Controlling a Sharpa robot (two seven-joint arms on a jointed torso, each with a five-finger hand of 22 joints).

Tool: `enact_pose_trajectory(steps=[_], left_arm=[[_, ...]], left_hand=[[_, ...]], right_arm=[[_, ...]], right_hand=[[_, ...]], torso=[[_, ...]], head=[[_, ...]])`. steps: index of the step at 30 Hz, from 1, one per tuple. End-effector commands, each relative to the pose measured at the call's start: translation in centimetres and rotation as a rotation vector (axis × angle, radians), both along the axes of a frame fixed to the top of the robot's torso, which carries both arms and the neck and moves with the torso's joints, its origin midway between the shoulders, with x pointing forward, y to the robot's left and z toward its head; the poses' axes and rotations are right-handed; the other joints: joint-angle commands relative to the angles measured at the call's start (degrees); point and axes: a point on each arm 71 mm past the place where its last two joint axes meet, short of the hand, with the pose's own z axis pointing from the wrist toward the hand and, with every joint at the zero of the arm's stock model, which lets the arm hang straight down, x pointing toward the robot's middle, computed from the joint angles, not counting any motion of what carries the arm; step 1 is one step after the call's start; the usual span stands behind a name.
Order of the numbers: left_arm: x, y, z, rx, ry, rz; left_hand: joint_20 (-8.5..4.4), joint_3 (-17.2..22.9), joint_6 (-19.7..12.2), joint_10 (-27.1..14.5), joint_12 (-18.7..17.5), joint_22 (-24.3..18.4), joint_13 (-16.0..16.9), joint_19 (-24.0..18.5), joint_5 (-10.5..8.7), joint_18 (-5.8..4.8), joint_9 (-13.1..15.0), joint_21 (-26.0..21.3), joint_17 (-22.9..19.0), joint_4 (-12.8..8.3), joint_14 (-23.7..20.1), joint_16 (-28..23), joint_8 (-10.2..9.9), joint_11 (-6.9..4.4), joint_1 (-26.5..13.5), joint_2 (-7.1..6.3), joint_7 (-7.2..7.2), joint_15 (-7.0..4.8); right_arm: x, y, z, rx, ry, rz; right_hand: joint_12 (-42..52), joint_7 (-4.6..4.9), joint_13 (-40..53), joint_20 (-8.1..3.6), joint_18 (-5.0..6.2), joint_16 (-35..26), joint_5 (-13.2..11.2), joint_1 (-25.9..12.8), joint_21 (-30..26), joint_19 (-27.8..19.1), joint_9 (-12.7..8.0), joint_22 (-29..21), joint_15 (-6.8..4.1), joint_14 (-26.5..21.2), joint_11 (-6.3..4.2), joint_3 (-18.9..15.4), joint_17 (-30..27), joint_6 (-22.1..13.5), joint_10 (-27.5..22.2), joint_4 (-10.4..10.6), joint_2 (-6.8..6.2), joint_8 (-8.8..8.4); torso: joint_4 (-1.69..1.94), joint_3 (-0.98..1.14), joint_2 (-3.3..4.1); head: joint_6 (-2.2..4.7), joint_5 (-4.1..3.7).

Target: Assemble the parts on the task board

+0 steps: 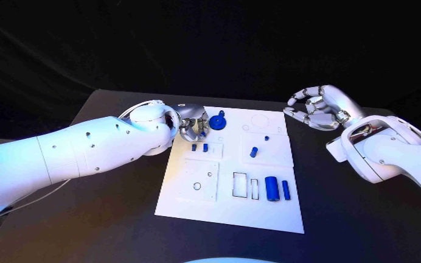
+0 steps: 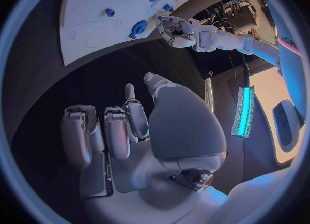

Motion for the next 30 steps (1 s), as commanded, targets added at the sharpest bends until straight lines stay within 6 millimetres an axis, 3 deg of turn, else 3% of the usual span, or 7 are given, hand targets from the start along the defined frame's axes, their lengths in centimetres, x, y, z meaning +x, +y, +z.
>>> enact_pose_trajectory(steps=[1, 5, 11, 30], left_arm=[[-0.09, -0.15, -0.11, 0.000, 0.019, -0.006], [-0.09, -0.15, -0.13, -0.002, 0.022, -0.006], [-0.05, -0.17, -0.17, -0.002, 0.025, -0.004], [0.03, -0.02, -0.16, -0.005, 0.021, 0.004]], left_hand=[[0.06, -0.12, 0.29, 0.62, -0.44, -0.11, -0.09, 0.22, -0.31, -0.51, 0.05, -0.08, 0.00, -0.41, -0.22, 0.05, -0.39, 0.00, -0.55, 0.04, -0.04, 0.04], [0.09, -0.24, 0.10, 0.54, -0.90, -0.15, -0.18, 0.15, -0.36, -0.50, 0.01, -0.13, -0.21, -0.47, -0.32, -0.01, -0.74, 0.09, -0.71, -0.17, 0.05, 0.11], [0.43, -0.56, -2.88, 0.26, -2.57, -0.31, -0.47, -0.04, -0.40, -0.47, -0.74, -0.29, -0.60, -0.53, -0.52, 0.00, -3.43, 0.56, -1.32, -0.83, 0.79, 0.49], [0.92, -1.42, -3.23, -1.02, -4.25, -1.18, -0.72, -0.58, -0.33, -0.28, -0.88, -0.94, -1.89, -0.51, -1.05, -0.36, -4.52, 1.24, -2.15, -1.13, 1.22, 1.05]], right_arm=[[-0.05, 0.11, 0.04, -0.007, -0.011, 0.010], [-0.05, 0.10, 0.05, -0.007, -0.012, 0.010], [-0.06, 0.09, 0.05, -0.007, -0.012, 0.010], [-0.05, 0.06, 0.06, -0.007, -0.014, 0.008]], right_hand=[[0.16, -0.01, 2.28, -0.33, 0.96, -0.20, 0.24, 0.03, -0.31, 2.94, 0.08, 11.49, -0.23, 4.27, -0.04, 0.13, 8.37, 0.04, 0.21, 0.00, 0.09, 0.02], [0.16, -0.01, 2.28, -0.33, 0.96, -0.20, 0.24, 0.03, -0.31, 2.94, 0.08, 11.49, -0.23, 4.27, -0.04, 0.13, 8.37, 0.04, 0.21, 0.00, 0.09, 0.02], [0.16, -0.01, 2.28, -0.33, 0.96, -0.20, 0.24, 0.03, -0.31, 2.94, 0.08, 11.49, -0.23, 4.27, -0.04, 0.13, 8.37, 0.04, 0.21, 0.00, 0.09, 0.02], [0.09, -0.06, 2.18, -0.39, 1.00, -0.28, 0.28, 0.02, -0.50, 2.85, 0.09, 11.36, -0.30, 4.25, -0.10, 0.14, 8.25, 0.09, 0.24, 0.01, 0.05, 0.02]], torso=[[-0.02, -0.03, -0.01], [0.01, 0.00, 0.00], [-0.07, 0.00, 0.01], [-0.11, 0.05, 0.01]], head=[[0.02, 0.04], [0.07, 0.03], [0.13, 0.11], [0.02, 0.09]])
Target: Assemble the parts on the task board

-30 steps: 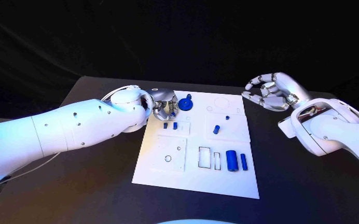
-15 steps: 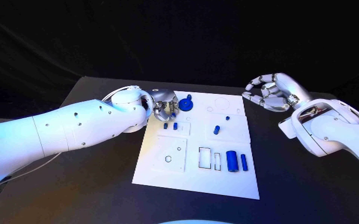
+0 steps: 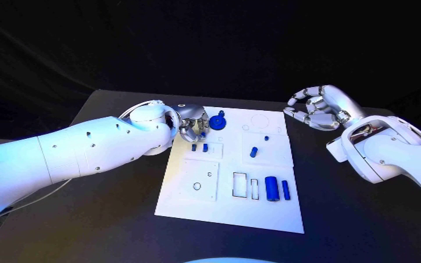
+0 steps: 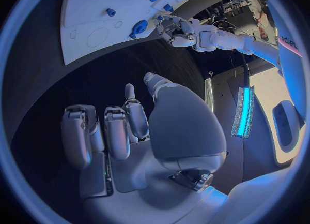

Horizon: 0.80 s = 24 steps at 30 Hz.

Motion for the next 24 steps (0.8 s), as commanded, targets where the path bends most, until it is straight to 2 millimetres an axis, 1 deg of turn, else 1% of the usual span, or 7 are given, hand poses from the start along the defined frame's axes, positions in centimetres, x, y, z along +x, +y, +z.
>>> enact_pose_trajectory(steps=[1, 13, 17, 19, 21, 23, 24], left_arm=[[0.0, -0.1, 0.0, -0.002, 0.008, -0.002], [-0.2, 0.3, 0.1, -0.010, -0.004, 0.006], [-0.3, 0.6, 0.3, -0.030, -0.015, 0.009], [-0.3, 0.9, 0.6, -0.064, -0.030, 0.013], [-0.3, 1.2, 0.8, -0.112, -0.034, 0.022], [-0.3, 1.6, 1.1, -0.185, -0.028, 0.040], [-0.2, 2.0, 1.4, -0.236, -0.016, 0.056]], left_hand=[[0.35, -0.47, -0.22, -0.45, -0.35, -0.15, -0.10, -0.02, -0.12, -0.26, -0.01, -0.40, -0.11, -0.12, -0.14, -0.37, -0.39, 0.15, -0.55, 0.04, 0.12, 0.17], [1.02, -4.09, -2.28, -4.22, -1.26, -1.47, 0.17, -0.78, 0.02, 0.05, -0.40, -1.41, -1.73, -0.27, -0.81, -0.69, -2.63, 0.83, -1.88, -0.04, 0.17, 0.86], [1.43, -10.35, -4.16, -8.29, -0.23, -3.57, 0.95, -1.69, 0.26, 0.47, -0.42, -3.02, -2.77, 1.23, -1.12, -0.70, -4.32, 1.36, -1.39, 0.81, -0.76, 1.23], [1.74, -17.02, -5.37, -10.96, 0.82, -5.23, 1.39, -2.29, 0.58, 0.75, -0.31, -4.32, -3.26, 3.26, -1.25, -0.61, -5.19, 1.69, 0.54, 2.30, -1.68, 1.56], [1.75, -20.83, -5.42, -12.17, 2.15, -6.27, 1.80, -2.52, 0.63, 1.01, -0.01, -5.12, -3.33, 5.31, -1.16, -0.38, -5.39, 1.91, 2.87, 3.20, -1.35, 1.68], [1.87, -22.49, -5.25, -13.03, 2.64, -8.01, 1.86, -3.25, 0.68, 1.28, 0.17, -6.43, -4.14, 6.83, -1.42, -0.59, -5.41, 1.84, 3.97, 3.46, -1.20, 1.81], [1.87, -22.54, -4.78, -12.98, 2.90, -8.74, 1.92, -3.57, 0.72, 1.44, 0.31, -6.97, -4.91, 7.17, -1.69, -0.87, -5.19, 1.87, 4.36, 3.70, -0.73, 1.72]], right_arm=[[-0.1, 0.1, 0.1, -0.006, -0.012, 0.009], [0.1, -0.2, 0.0, -0.009, -0.012, 0.002], [0.2, -0.4, -0.1, -0.013, -0.008, -0.004], [0.3, -0.5, -0.2, -0.019, 0.000, -0.006], [0.4, -0.6, -0.3, -0.027, 0.010, -0.003], [0.6, -0.6, -0.4, -0.041, 0.025, 0.003], [0.6, -0.6, -0.6, -0.054, 0.037, 0.011]], right_hand=[[0.09, -0.06, 2.20, -0.39, 1.00, -0.28, 0.28, 0.02, -0.11, 2.85, 0.06, 11.38, -0.30, 4.25, -0.10, 0.14, 8.27, 0.09, 0.24, 0.01, 0.05, 0.02], [-0.03, -0.06, 2.05, -0.41, 1.01, -0.30, 0.27, 0.01, -0.17, 2.83, 0.05, 11.34, -0.32, 4.25, -0.11, 0.13, 8.24, 0.06, 0.13, 0.01, 0.01, 0.00], [-0.93, -0.04, 0.94, -0.43, 1.15, -0.45, 0.26, 0.00, -0.66, 2.51, 0.04, 10.97, -0.32, 4.15, -0.10, 0.08, 7.86, -0.06, -0.88, -0.01, -0.14, -0.08], [-6.45, 0.01, -5.33, -0.46, 1.62, -1.40, 0.20, 0.06, -2.49, 1.41, 0.06, 9.64, -0.36, 3.59, -0.08, 0.21, 5.86, -0.35, -6.38, 0.03, -0.24, -0.23], [-11.10, 0.00, -10.22, -0.53, 1.91, -1.99, 0.15, 0.18, -3.74, 0.72, 0.10, 8.75, -0.42, 3.31, -0.12, 0.41, 4.85, -0.46, -10.15, 0.04, -0.33, -0.30], [-24.43, 0.00, -23.48, -0.64, 2.50, -3.30, 0.27, 0.87, -6.23, -0.64, -0.05, 6.99, -0.48, 2.66, -0.16, 1.24, 2.52, -0.65, -20.02, 0.04, -0.60, -0.60], [-27.26, -0.02, -26.13, -0.66, 2.62, -3.63, 0.28, 1.06, -6.78, -0.93, -0.12, 6.61, -0.45, 2.49, -0.14, 1.49, 1.93, -0.68, -21.72, 0.03, -0.67, -0.69]], torso=[[-0.02, -0.02, 0.01], [0.01, -0.06, 0.02], [0.04, -0.06, 0.00], [0.04, -0.07, -0.01], [0.04, -0.07, -0.01], [0.02, -0.05, -0.03], [0.00, -0.04, -0.04]], head=[[-0.08, 0.06], [-0.06, 0.08], [-0.04, 0.09], [-0.03, 0.12], [0.05, 0.16], [0.06, 0.18], [0.05, 0.18]])
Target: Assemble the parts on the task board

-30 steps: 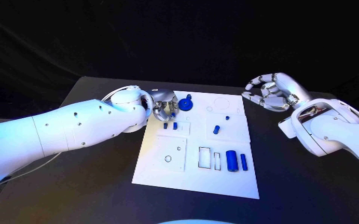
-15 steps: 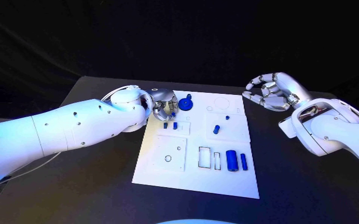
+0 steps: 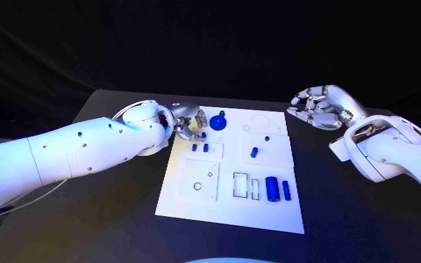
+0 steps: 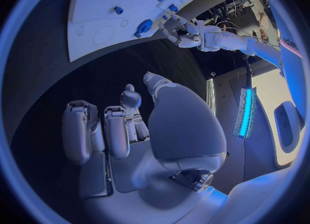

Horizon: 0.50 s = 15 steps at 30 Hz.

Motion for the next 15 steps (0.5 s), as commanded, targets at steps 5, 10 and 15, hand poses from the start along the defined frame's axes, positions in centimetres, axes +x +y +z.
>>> enact_pose_trajectory(steps=[5, 10, 15], left_arm=[[0.4, 2.4, 1.9, -0.449, 0.074, 0.104], [0.5, 4.8, 3.0, -0.817, 0.174, 0.190], [0.2, 6.5, 3.6, -1.123, 0.251, 0.262]], left_hand=[[-0.09, 1.00, 2.72, 0.60, 2.17, -6.61, 0.44, -3.46, 0.29, 1.64, 0.76, -5.19, -9.31, 2.05, -3.78, -4.12, 0.81, -0.14, 3.35, 1.29, 2.45, -0.10], [0.12, 4.98, 4.35, 1.80, 4.01, -14.63, 0.67, -8.15, 0.29, 3.23, 0.85, -11.77, -18.53, 2.45, -8.85, -8.51, 1.12, 0.16, 4.23, 2.34, 3.16, 0.38], [-0.72, 9.92, 7.88, 7.42, 8.88, -17.47, 2.20, -9.75, 0.34, 3.73, 1.72, -14.51, -22.21, 1.47, -11.25, -10.18, 2.93, -1.39, 5.50, 3.33, 1.87, -0.87]], right_arm=[[0.3, 0.4, -1.0, -0.122, 0.086, 0.078], [0.4, 1.2, -1.6, -0.262, 0.107, 0.142], [0.6, 2.8, -2.2, -0.460, 0.061, 0.192]], right_hand=[[-30.60, 2.15, -24.58, 0.40, 1.46, -2.59, 0.20, 4.90, -4.41, -1.92, -2.85, 4.49, 1.25, 1.99, 1.98, 7.55, -0.77, 0.30, -6.17, -0.17, -2.59, -3.81], [-40.53, 1.98, -33.49, 1.30, 1.37, -3.06, -0.96, 6.30, -4.65, -1.64, -5.43, 4.50, 1.46, 1.95, 2.62, 10.10, -1.40, 2.20, -3.33, -2.05, -4.17, -6.92], [-44.31, 1.45, -37.06, 1.39, 1.29, -3.38, -1.31, 6.98, -4.57, -1.41, -6.81, 4.68, 1.31, 1.92, 2.29, 11.12, -2.07, 3.51, -2.60, -3.57, -4.58, -8.22]], torso=[[-0.10, 0.11, -0.08], [-0.06, 0.07, -0.02], [-0.17, 0.01, 0.04]], head=[[0.26, -0.22], [0.61, -1.76], [0.83, -2.96]])
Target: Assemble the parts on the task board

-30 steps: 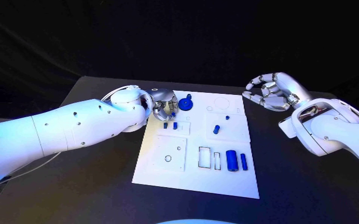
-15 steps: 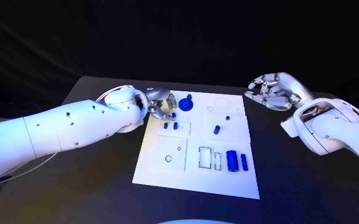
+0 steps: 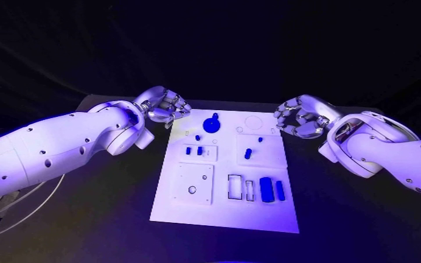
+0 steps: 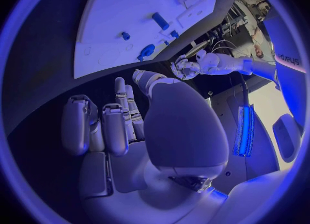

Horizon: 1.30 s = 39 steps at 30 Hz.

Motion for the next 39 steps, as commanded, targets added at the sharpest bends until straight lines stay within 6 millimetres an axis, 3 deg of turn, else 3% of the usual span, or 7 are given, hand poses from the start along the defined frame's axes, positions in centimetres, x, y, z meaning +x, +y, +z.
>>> enact_pose_trajectory(steps=[1, 4, 6, 12, 21, 39], left_arm=[[-0.1, 0.6, 0.9, -0.438, 0.069, 0.082], [-0.5, 0.7, 1.0, -0.508, 0.088, 0.082], [-0.8, 0.6, 1.1, -0.535, 0.096, 0.075], [-1.4, 0.3, 1.3, -0.577, 0.109, 0.062], [-1.7, 0.2, 1.4, -0.601, 0.111, 0.065], [-1.8, 0.2, 1.4, -0.601, 0.118, 0.074]], left_hand=[[-0.42, 1.37, 1.12, 1.77, 1.69, -0.47, 0.59, -0.33, 0.30, 0.92, 0.34, -0.49, -0.59, -0.42, -0.52, -0.19, 0.68, -0.72, 0.38, -0.13, -0.40, -0.42], [-0.78, 2.31, 1.63, 2.78, 2.92, -0.87, 1.07, -0.47, 0.24, 0.96, 0.55, -0.92, -1.27, -0.74, -0.83, -0.37, 0.97, -1.18, 0.16, -0.34, -0.67, -0.76], [-0.89, 2.65, 1.75, 2.86, 3.22, -1.95, 1.18, -1.04, 0.22, 1.15, 0.62, -1.81, -2.44, -0.89, -1.41, -0.86, 1.04, -1.25, 0.04, -0.57, -0.72, -0.84], [-0.94, 2.89, 1.77, 2.82, 3.41, -2.60, 1.24, -1.42, 0.20, 1.25, 0.66, -2.40, -3.21, -0.91, -1.88, -1.26, 1.06, -1.25, -0.22, -0.75, -0.72, -0.86], [-0.96, 3.06, 1.70, 2.81, 3.55, -2.76, 1.29, -1.52, 0.18, 1.27, 0.68, -2.60, -3.29, -0.94, -1.99, -1.33, 1.01, -1.26, -0.41, -0.90, -0.70, -0.86], [-0.98, 3.34, 1.40, 2.71, 3.71, -2.76, 1.34, -1.48, 0.17, 1.24, 0.65, -2.67, -3.13, -0.98, -1.92, -1.25, 0.84, -1.20, -0.66, -1.10, -0.58, -0.85]], right_arm=[[-0.1, 1.3, -1.1, -0.270, -0.027, 0.077], [0.0, 2.3, -1.6, -0.357, -0.060, 0.092], [0.1, 2.8, -1.9, -0.396, -0.080, 0.097], [0.3, 4.0, -2.4, -0.453, -0.117, 0.097], [0.4, 5.9, -3.3, -0.484, -0.105, 0.119], [0.3, 7.0, -4.7, -0.505, -0.070, 0.139]], right_hand=[[-1.06, -0.18, -1.13, 0.21, 0.49, -0.22, -0.38, 0.09, -0.10, 0.28, -0.46, 4.76, 0.05, 1.93, 0.04, 0.19, -0.25, 0.61, 0.89, -0.22, -0.18, -0.42], [-2.35, -0.33, -2.51, 0.13, 0.41, -0.29, -0.69, -0.20, 0.18, 0.50, -1.07, 5.02, 0.03, 1.97, -0.01, 0.21, -0.45, 1.05, 1.36, -0.49, -0.51, -1.00], [-3.00, -0.26, -3.12, 0.12, 0.43, -0.33, -0.81, -0.41, 0.09, 0.48, -1.33, 4.98, 0.13, 1.99, 0.10, 0.15, -0.55, 1.17, 1.21, -0.55, -0.69, -1.26], [-4.07, 0.23, -4.25, 0.24, 0.23, -0.99, -0.87, -0.76, 0.84, 0.93, -1.92, 5.56, 0.39, 1.75, 0.46, -0.03, -1.99, 1.22, 1.15, -0.75, -1.02, -1.92], [-4.65, 0.70, -5.14, 0.50, -0.05, -1.07, -0.68, -0.56, 2.02, 1.61, -2.42, 6.42, 0.54, 1.85, 0.72, 0.25, -2.47, 1.69, 1.76, -1.26, -0.93, -2.38], [-5.14, -0.22, -6.72, 0.01, -0.52, -0.46, -1.15, 0.62, 4.26, 2.72, -3.12, 8.15, -0.22, 2.13, -0.27, 3.17, -2.05, 5.40, 6.15, -3.76, 0.33, -2.13]], torso=[[-0.07, -0.05, 0.10], [0.04, -0.14, 0.09], [0.23, -0.16, 0.12], [0.01, -0.17, 0.11], [0.04, -0.17, 0.12], [0.03, -0.09, 0.08]], head=[[0.16, -0.89], [0.15, -1.80], [0.12, -1.90], [-0.03, -1.74], [-0.32, -1.87], [-0.70, -1.79]])
